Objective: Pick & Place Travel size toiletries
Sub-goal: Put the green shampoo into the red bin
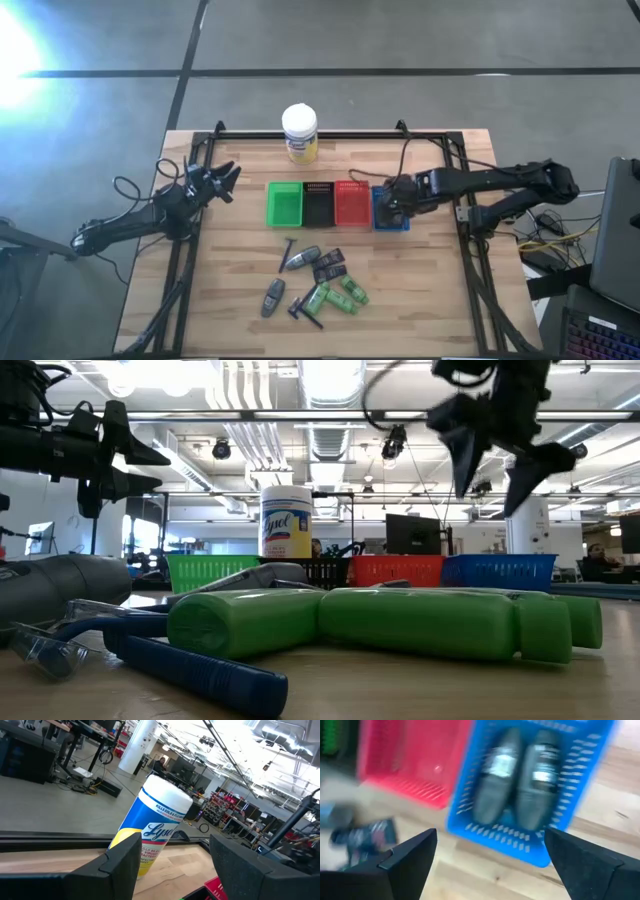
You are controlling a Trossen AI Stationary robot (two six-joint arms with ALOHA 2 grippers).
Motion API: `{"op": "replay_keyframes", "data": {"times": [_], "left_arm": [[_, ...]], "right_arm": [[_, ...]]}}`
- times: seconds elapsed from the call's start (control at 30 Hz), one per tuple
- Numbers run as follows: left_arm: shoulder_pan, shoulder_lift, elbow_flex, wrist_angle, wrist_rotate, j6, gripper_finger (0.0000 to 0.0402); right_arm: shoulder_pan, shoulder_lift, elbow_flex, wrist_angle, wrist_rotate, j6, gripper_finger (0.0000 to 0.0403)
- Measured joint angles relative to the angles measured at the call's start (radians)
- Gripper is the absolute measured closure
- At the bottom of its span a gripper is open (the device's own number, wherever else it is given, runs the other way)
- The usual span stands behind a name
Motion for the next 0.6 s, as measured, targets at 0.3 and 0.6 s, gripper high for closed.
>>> {"op": "replay_keyframes", "data": {"times": [0.3,0.6], "left_arm": [[0.0,0.0,0.0,0.0,0.0,0.0,0.0163],[0.0,0.0,0.0,0.0,0.0,0.0,0.0163]], "right_arm": [[0.182,0.287,0.238,0.023,-0.096,-0.343,0.0059],[0.236,0.468,0.377,-0.026,-0.216,-0.429,0.0095]]}}
